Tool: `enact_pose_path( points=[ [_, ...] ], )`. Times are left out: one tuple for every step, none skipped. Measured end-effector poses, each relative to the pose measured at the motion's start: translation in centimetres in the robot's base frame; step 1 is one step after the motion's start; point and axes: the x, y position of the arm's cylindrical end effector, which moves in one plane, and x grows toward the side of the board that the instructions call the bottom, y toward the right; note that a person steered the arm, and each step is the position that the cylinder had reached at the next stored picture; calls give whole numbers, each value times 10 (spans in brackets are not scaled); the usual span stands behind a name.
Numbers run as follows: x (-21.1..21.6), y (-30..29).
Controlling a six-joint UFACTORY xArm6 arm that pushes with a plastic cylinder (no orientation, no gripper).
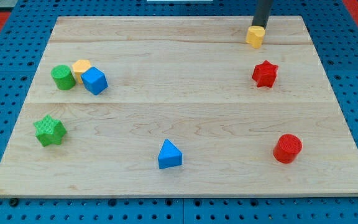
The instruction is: Push yellow heart above the red star
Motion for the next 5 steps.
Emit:
enact_pose_path(
  points=[
    [25, 3],
    [54, 6],
    [81, 28],
    [91, 28],
    [91, 58]
  ],
)
